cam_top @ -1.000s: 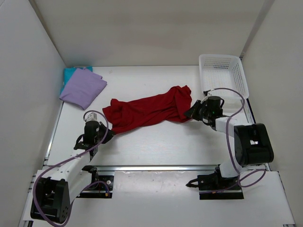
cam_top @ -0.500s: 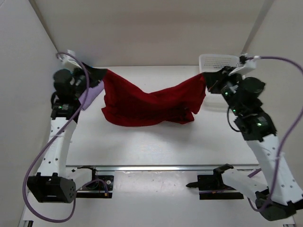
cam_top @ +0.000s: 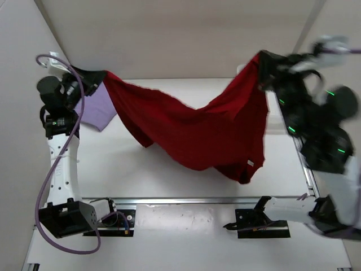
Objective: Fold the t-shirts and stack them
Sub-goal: Flatten out the tshirt
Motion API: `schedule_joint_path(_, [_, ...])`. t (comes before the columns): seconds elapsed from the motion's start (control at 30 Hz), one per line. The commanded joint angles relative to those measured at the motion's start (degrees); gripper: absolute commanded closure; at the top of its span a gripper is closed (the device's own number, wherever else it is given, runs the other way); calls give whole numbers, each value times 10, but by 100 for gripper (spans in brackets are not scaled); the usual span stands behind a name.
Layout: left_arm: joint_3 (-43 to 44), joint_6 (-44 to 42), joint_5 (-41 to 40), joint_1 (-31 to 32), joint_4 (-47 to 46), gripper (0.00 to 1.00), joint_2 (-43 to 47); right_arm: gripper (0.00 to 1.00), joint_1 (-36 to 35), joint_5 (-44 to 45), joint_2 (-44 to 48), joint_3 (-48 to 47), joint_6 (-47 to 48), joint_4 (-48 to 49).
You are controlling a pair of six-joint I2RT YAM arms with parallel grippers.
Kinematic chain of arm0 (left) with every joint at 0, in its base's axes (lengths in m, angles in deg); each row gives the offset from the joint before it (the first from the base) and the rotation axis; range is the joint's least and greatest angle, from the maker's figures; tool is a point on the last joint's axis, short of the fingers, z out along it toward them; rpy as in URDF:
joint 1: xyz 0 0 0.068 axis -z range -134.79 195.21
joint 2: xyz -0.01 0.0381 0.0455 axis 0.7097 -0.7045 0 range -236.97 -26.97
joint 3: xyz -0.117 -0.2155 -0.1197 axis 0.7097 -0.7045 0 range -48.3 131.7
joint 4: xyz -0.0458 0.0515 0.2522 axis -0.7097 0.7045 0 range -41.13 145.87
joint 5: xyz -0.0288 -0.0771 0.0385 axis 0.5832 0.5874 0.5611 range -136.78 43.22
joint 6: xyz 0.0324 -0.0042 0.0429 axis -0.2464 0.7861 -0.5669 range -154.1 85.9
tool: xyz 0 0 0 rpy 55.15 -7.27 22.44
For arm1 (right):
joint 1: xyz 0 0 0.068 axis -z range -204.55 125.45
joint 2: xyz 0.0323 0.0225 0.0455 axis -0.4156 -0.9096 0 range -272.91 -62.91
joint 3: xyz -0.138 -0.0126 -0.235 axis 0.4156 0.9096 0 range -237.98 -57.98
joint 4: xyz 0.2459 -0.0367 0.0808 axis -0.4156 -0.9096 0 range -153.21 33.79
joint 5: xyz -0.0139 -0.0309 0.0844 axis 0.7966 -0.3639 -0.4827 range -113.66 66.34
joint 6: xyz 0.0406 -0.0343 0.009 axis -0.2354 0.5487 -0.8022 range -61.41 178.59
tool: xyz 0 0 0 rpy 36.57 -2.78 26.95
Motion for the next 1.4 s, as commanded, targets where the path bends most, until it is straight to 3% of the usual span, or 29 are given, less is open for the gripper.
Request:
schedule_joint_path(0.0, [-58, -54, -95, 39, 32, 100, -8, 100, 292, -198, -106, -22, -114, -109])
schedule_joint_path(0.03, [-80, -70, -127, 62, 30, 100, -9, 100, 364, -384, -110, 13, -168, -123])
schedule_joint_path(0.07, [-93, -90, -145, 83, 36, 100, -11, 100, 416, -465, -119, 37, -176, -95])
schedule_joint_path(0.13, [-141, -102, -174, 100, 23, 100, -28, 100, 456, -520, -139, 105, -191, -65])
schedule_joint_path(0.23, [-170, -107, -182, 124, -3, 100, -91, 100, 487, -580, -248, 75, -216, -85])
schedule_joint_path(0.33, [-105, -109, -159, 124, 7, 100, -201, 100, 506, -596, -400, -83, -206, -166])
schedule_joint_path(0.4, [4, -102, -144, 117, 24, 100, -245, 100, 522, -614, -561, -380, -214, -248])
schedule_joint_path(0.43, [35, -95, -137, 113, 33, 100, -268, 100, 537, -643, -567, -388, -234, -217])
schedule_joint_path(0.53, [248, -74, -119, 92, 67, 100, -312, 100, 579, -691, -510, -331, -330, -61])
schedule_joint_path(0.63, [395, -46, -114, 67, 91, 100, -334, 100, 605, -693, -499, -404, -361, 13])
schedule_joint_path(0.77, [421, -9, -95, 16, 52, 100, -314, 100, 622, -680, -415, -340, -363, 122])
schedule_joint_path(0.9, [389, -2, -87, -9, 30, 100, -294, 100, 618, -688, -385, -340, -321, 54])
schedule_joint_path(1.03, [306, -27, -106, -4, 21, 100, -247, 100, 613, -663, -324, -199, -280, 1])
schedule_joint_path(1.13, [203, -58, -130, 4, 6, 100, -191, 100, 598, -612, -235, 20, -257, 42])
schedule_joint_path(1.2, [74, -74, -165, 11, -23, 100, -91, 100, 594, -603, -165, 235, -262, 82])
schedule_joint_path(1.3, [-221, -94, -220, 38, -108, 100, 33, 100, 568, -589, -62, 471, -308, 135])
schedule_joint_path(1.37, [-334, -92, -222, 34, -112, 100, 79, 100, 550, -557, -26, 586, -330, 150])
